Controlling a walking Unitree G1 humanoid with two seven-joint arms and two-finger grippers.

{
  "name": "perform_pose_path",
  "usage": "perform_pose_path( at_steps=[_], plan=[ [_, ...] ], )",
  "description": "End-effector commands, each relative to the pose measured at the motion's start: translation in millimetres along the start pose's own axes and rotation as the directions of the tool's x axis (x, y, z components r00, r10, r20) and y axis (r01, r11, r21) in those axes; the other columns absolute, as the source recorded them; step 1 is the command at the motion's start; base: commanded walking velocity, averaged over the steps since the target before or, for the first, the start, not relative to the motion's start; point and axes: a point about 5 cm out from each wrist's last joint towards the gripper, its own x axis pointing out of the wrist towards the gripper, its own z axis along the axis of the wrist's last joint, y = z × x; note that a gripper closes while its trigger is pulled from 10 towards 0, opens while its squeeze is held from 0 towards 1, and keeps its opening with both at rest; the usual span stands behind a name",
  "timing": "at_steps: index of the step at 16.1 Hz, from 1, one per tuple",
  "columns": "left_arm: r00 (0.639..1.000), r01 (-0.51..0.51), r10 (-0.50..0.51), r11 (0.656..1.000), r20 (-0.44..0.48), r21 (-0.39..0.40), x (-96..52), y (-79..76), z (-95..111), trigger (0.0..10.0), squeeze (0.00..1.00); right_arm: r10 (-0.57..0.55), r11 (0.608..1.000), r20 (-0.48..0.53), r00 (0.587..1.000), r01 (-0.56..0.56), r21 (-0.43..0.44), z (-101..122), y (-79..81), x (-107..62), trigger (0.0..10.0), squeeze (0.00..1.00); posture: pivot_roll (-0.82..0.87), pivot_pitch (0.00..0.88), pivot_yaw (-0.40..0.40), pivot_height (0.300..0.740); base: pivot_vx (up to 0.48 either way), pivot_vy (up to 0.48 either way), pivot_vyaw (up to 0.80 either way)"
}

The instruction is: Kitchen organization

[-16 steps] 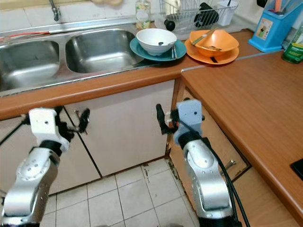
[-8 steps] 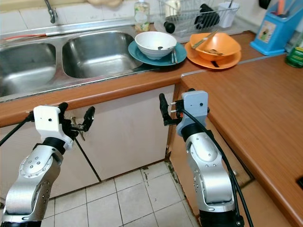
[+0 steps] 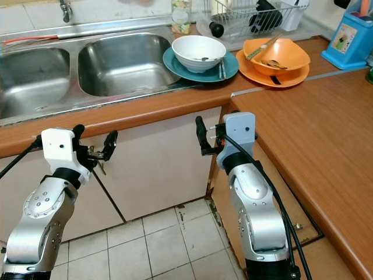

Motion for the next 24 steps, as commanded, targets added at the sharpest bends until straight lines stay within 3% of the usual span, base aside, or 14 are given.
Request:
perform_pose_path(
  at_steps=[1,24],
  plan=[
    [1.000,0.008,-0.008,1.000,0.013,0.011,0.7,-1.0,5.6,10.0,0.00,0.006,1.000,0.024,1.000,-0.006,0.002,7.5,0.4,0.8,10.0,1.00,-0.02,0.000,0.031,0.740,0.307,0.000,0.00],
    [1.000,0.006,-0.006,1.000,0.014,0.008,0.5,-1.4,5.6,10.0,0.00,0.021,1.000,0.018,1.000,-0.021,-0.012,7.1,2.0,0.9,10.0,1.00,-0.03,0.000,0.026,0.740,0.342,0.000,0.00]
  ],
)
